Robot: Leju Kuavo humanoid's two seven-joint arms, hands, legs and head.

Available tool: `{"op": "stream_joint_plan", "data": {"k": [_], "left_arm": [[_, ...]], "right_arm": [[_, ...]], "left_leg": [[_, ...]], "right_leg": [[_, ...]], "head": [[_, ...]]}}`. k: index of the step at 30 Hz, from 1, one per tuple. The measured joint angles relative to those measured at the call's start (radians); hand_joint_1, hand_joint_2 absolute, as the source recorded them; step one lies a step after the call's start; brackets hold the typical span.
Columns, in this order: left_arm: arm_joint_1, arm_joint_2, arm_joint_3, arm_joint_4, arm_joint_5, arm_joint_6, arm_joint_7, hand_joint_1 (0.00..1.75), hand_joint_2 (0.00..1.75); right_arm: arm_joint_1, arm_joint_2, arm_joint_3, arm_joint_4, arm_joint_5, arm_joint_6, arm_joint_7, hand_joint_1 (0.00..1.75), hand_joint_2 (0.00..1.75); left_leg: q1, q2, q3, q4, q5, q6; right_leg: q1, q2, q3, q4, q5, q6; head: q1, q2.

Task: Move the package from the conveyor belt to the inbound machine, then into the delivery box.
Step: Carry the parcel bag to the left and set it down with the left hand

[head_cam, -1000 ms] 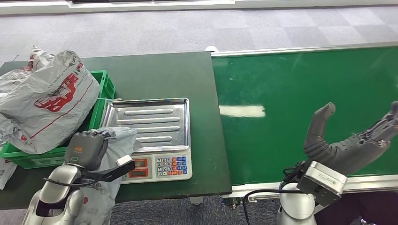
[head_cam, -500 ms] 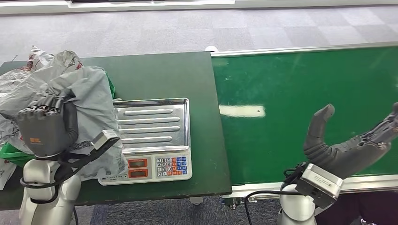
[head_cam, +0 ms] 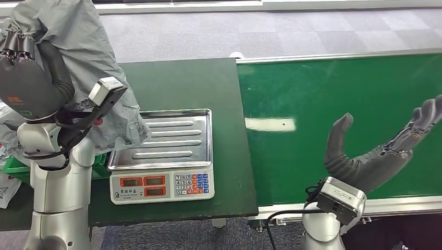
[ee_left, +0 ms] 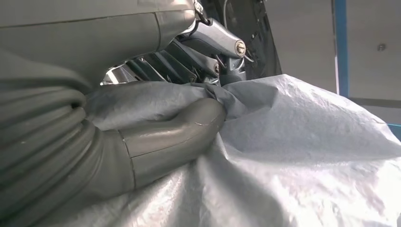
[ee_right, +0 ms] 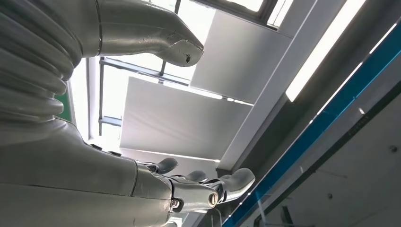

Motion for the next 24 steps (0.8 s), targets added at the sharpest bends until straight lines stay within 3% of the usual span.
{"op": "stream_joint_plan", "data": {"k": [6,9,12,15,18,24], "left_arm": [[-0.021,-0.007,-0.011,0.036,-0.033,-0.031,0.032,1.75,1.75],[-0.097,0.004,-0.044,0.128,-0.092,-0.160,0.179,1.75,1.75],[-0.238,0.019,-0.085,0.371,-0.098,-0.223,0.298,1.75,1.75],[-0.354,0.032,-0.083,0.644,-0.086,-0.169,0.325,1.75,1.75],[-0.407,0.049,-0.053,0.836,-0.047,-0.127,0.329,1.75,1.75],[-0.431,0.092,0.085,1.037,0.073,-0.039,0.349,1.75,1.75]], "right_arm": [[-0.002,0.000,0.004,0.008,-0.004,0.000,0.000,0.00,1.75],[-0.005,0.000,0.014,0.014,-0.016,0.000,0.009,0.00,1.75],[-0.012,0.000,0.040,0.026,-0.036,0.000,0.022,0.00,1.75],[-0.018,-0.001,0.069,0.040,-0.045,0.000,0.021,0.00,1.75],[-0.022,-0.001,0.087,0.049,-0.048,0.000,0.027,0.00,1.75],[-0.029,-0.002,0.113,0.062,-0.048,0.000,0.057,0.00,1.75]], "left_leg": [[0.000,0.000,-0.001,0.000,0.000,0.000],[0.000,-0.002,-0.002,0.000,0.000,0.000],[0.000,-0.003,-0.002,0.000,0.002,0.001],[0.000,0.001,-0.002,0.000,0.004,0.000],[0.000,0.004,-0.001,0.000,0.004,0.000],[0.001,0.004,-0.002,-0.001,0.003,-0.001]], "right_leg": [[0.000,0.000,-0.001,0.000,-0.001,0.000],[0.000,-0.002,-0.001,0.000,-0.001,0.000],[0.000,-0.004,-0.001,0.000,0.001,0.000],[0.000,0.000,-0.001,0.000,0.003,-0.002],[0.000,0.004,-0.001,0.000,0.004,-0.002],[0.001,0.005,-0.004,0.001,0.003,-0.003]], "head": [[0.000,0.000],[0.000,0.000],[0.000,0.000],[0.000,0.000],[0.000,0.000],[0.000,0.000]]}}
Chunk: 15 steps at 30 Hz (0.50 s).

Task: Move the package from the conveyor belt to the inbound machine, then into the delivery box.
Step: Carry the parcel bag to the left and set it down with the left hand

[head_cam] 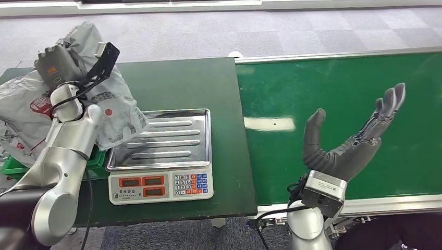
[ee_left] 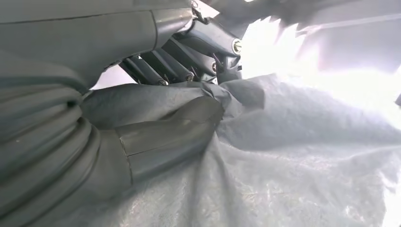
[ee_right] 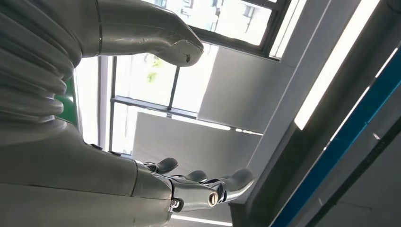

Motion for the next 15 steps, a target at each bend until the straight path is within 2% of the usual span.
{"op": "stream_joint_plan", "data": {"k": [8,10,13,15], "left_arm": [[0.023,0.044,0.251,0.114,0.202,0.098,-0.099,1.75,1.75],[0.047,0.040,0.341,0.097,0.272,0.112,-0.180,1.75,1.75],[0.082,0.025,0.521,0.054,0.356,0.117,-0.323,1.75,1.75],[0.098,0.019,0.612,0.039,0.368,0.117,-0.356,1.75,1.75]], "right_arm": [[-0.004,-0.001,0.017,0.004,0.012,0.000,0.025,0.00,1.75],[-0.005,-0.002,0.021,0.004,0.015,0.000,0.034,0.00,1.75],[-0.005,-0.002,0.025,0.004,0.018,0.000,0.038,0.00,1.75],[-0.006,-0.002,0.026,0.004,0.019,0.000,0.039,0.00,1.75]], "left_leg": [[0.000,-0.001,-0.001,0.000,0.000,0.000],[0.000,0.000,-0.001,0.000,0.000,0.000],[0.000,0.000,-0.001,0.000,0.000,0.000],[0.000,0.000,-0.001,0.000,0.000,0.000]], "right_leg": [[0.000,-0.001,-0.001,0.000,-0.001,0.000],[0.000,-0.001,-0.001,0.000,-0.001,0.000],[0.000,0.000,-0.001,0.000,-0.001,0.000],[0.000,0.000,-0.001,0.000,-0.001,0.000]], "head": [[0.000,0.000],[0.000,0.000],[0.000,0.000],[0.000,0.000]]}}
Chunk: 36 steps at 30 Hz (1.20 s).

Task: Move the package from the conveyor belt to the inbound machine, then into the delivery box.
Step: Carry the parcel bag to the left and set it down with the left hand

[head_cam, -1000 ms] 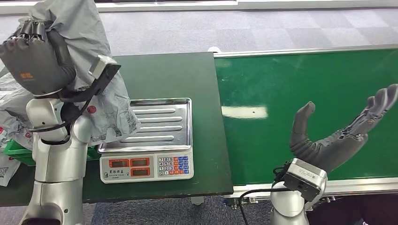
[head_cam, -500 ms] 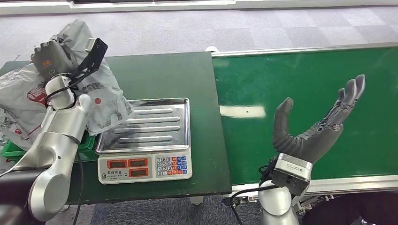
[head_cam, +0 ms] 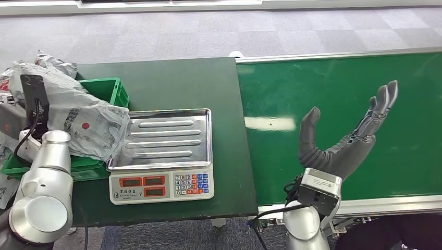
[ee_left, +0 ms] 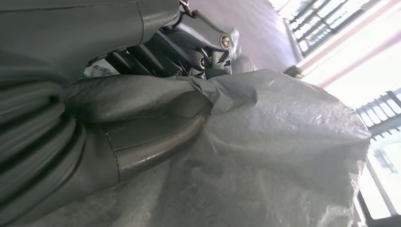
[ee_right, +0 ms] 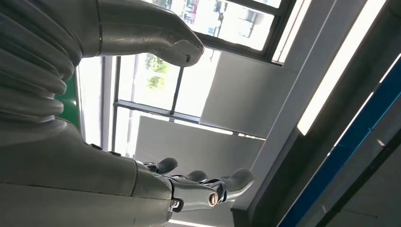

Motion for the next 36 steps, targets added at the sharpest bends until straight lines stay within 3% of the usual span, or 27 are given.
{"op": "stream_joint_plan", "data": {"k": [5,7,9,11,12,13,16,20,27,36], "left_arm": [[0.013,-0.009,0.117,-0.021,-0.002,0.000,-0.011,1.75,1.75],[0.012,-0.017,0.166,-0.037,-0.007,0.000,-0.063,1.75,1.75],[0.007,-0.028,0.263,-0.058,-0.008,0.000,-0.183,0.95,1.75],[0.001,-0.037,0.391,-0.069,0.007,0.000,-0.315,0.07,0.87],[-0.001,-0.039,0.452,-0.070,0.019,0.000,-0.371,0.00,0.44],[-0.003,-0.041,0.506,-0.067,0.032,0.000,-0.417,0.00,0.00],[-0.006,-0.041,0.606,-0.036,0.069,0.000,-0.506,0.00,0.00],[-0.013,-0.042,0.615,-0.008,0.131,-0.001,-0.547,0.00,0.00],[0.007,-0.056,0.476,-0.054,0.346,-0.019,-0.536,0.00,0.00],[0.055,-0.060,0.319,-0.113,0.442,-0.013,-0.524,0.00,0.00]], "right_arm": [[-0.001,0.000,0.002,0.000,0.001,0.000,0.000,0.00,1.75],[-0.001,0.000,0.005,0.001,0.000,0.000,0.002,0.00,1.75],[-0.002,0.000,0.010,0.003,-0.004,0.000,0.004,0.00,1.75],[-0.004,-0.001,0.014,0.007,-0.007,0.000,0.006,0.00,1.75],[-0.004,-0.001,0.016,0.008,-0.007,0.000,0.006,0.00,1.75],[-0.005,-0.001,0.018,0.010,-0.007,0.000,0.006,0.00,1.75],[-0.005,-0.001,0.022,0.013,-0.005,0.000,0.003,0.00,1.75],[-0.005,-0.001,0.023,0.013,-0.003,0.000,-0.002,0.00,1.75],[-0.006,-0.001,0.023,0.023,-0.009,0.000,-0.023,0.00,1.75],[-0.008,-0.001,0.023,0.033,-0.015,0.000,-0.024,0.00,1.75]], "left_leg": [[0.000,-0.002,-0.001,0.000,0.000,0.000],[0.000,-0.001,-0.001,0.000,0.000,0.000],[0.000,0.000,0.000,0.000,0.000,0.000],[0.000,0.001,0.000,0.000,0.000,-0.001],[0.000,0.001,0.001,0.000,-0.001,-0.001],[0.000,0.001,0.001,0.000,-0.001,-0.001],[0.000,-0.002,0.000,0.000,-0.001,-0.001],[0.000,-0.002,0.000,0.000,0.000,-0.001],[0.000,-0.001,0.000,0.000,0.000,-0.001],[0.000,-0.001,0.000,0.000,0.000,-0.001]], "right_leg": [[0.000,-0.002,0.000,0.000,0.000,0.000],[0.000,-0.001,0.000,0.000,0.000,0.000],[0.000,0.000,0.000,0.000,0.000,0.000],[0.000,0.001,0.000,0.000,0.000,0.000],[0.000,0.001,0.000,0.000,0.000,0.000],[0.000,0.001,0.000,0.000,0.000,0.000],[0.001,-0.001,0.000,0.000,0.000,0.000],[0.001,-0.002,0.000,0.000,0.000,0.000],[0.000,-0.002,0.000,0.000,0.000,0.000],[0.001,-0.002,0.000,0.000,0.000,0.000]], "head": [[0.000,0.000],[0.000,0.000],[0.000,0.000],[0.000,0.000],[0.000,0.000],[0.000,0.000],[0.000,0.000],[0.000,0.000],[0.000,0.000],[0.000,0.000]]}}
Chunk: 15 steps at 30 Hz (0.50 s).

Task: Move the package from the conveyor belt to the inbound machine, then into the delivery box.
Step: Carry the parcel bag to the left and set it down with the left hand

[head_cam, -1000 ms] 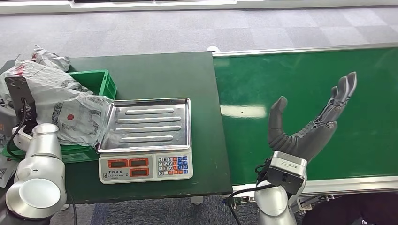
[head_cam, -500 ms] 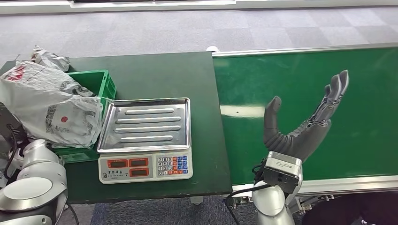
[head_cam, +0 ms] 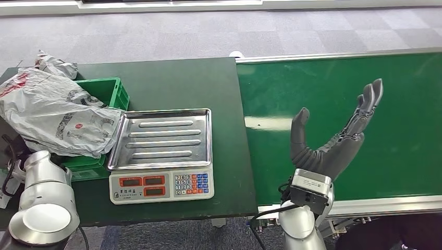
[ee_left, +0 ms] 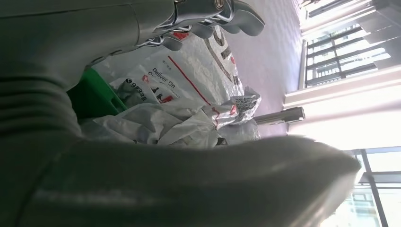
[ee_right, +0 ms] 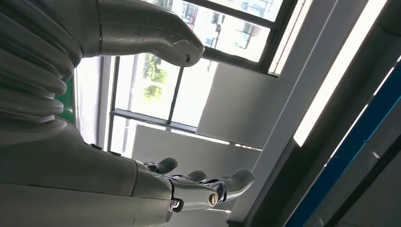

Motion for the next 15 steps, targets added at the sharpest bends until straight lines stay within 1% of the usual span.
{"op": "stream_joint_plan", "data": {"k": [2,4,6,8,10,12,15], "left_arm": [[0.009,0.000,-0.024,-0.011,0.049,0.008,-0.023,0.00,0.00],[0.024,-0.003,-0.047,-0.043,0.138,-0.011,-0.062,0.00,0.87],[0.059,-0.015,-0.083,-0.121,0.271,-0.081,-0.087,0.00,1.75],[0.117,-0.041,-0.150,-0.247,0.400,-0.188,-0.092,0.00,1.75],[0.183,-0.074,-0.240,-0.392,0.492,-0.307,-0.095,0.00,1.75],[0.255,-0.107,-0.333,-0.537,0.553,-0.423,-0.097,0.00,1.75],[0.401,-0.168,-0.495,-0.775,0.598,-0.580,-0.097,0.00,1.75]], "right_arm": [[0.000,0.000,0.000,0.001,-0.001,0.000,0.000,0.00,1.75],[-0.001,0.000,0.000,0.002,-0.003,0.000,0.000,0.00,1.75],[-0.001,0.000,0.000,0.006,-0.009,0.000,-0.003,0.00,1.75],[-0.002,0.000,0.000,0.009,-0.027,0.001,-0.010,0.00,1.75],[-0.002,0.000,0.000,0.012,-0.061,0.013,-0.018,0.00,1.75],[-0.002,-0.001,0.000,0.013,-0.105,0.042,-0.021,0.00,1.75],[-0.001,-0.003,0.000,0.015,-0.166,0.108,-0.022,0.00,1.75]], "left_leg": [[0.000,0.000,0.000,0.000,0.000,0.000],[0.000,0.000,0.000,0.000,0.000,0.000],[0.000,0.001,0.000,0.000,0.000,0.000],[0.000,0.001,0.000,0.000,0.000,0.000],[0.000,-0.001,0.000,0.000,0.000,0.000],[-0.001,-0.001,-0.001,0.000,-0.001,0.001],[-0.002,0.000,0.000,0.000,-0.003,0.003]], "right_leg": [[0.000,0.000,0.000,0.000,0.000,0.000],[0.000,0.001,0.000,0.000,0.000,0.000],[0.000,0.002,0.000,0.000,0.000,0.000],[0.000,0.002,0.000,0.000,0.000,0.000],[0.000,0.001,0.000,0.000,-0.001,0.000],[-0.001,0.000,0.000,0.000,-0.001,0.000],[-0.002,0.000,0.000,-0.001,-0.002,0.002]], "head": [[0.000,0.000],[0.000,0.000],[0.000,0.000],[0.000,0.000],[0.000,0.000],[0.000,0.000],[0.000,0.000]]}}
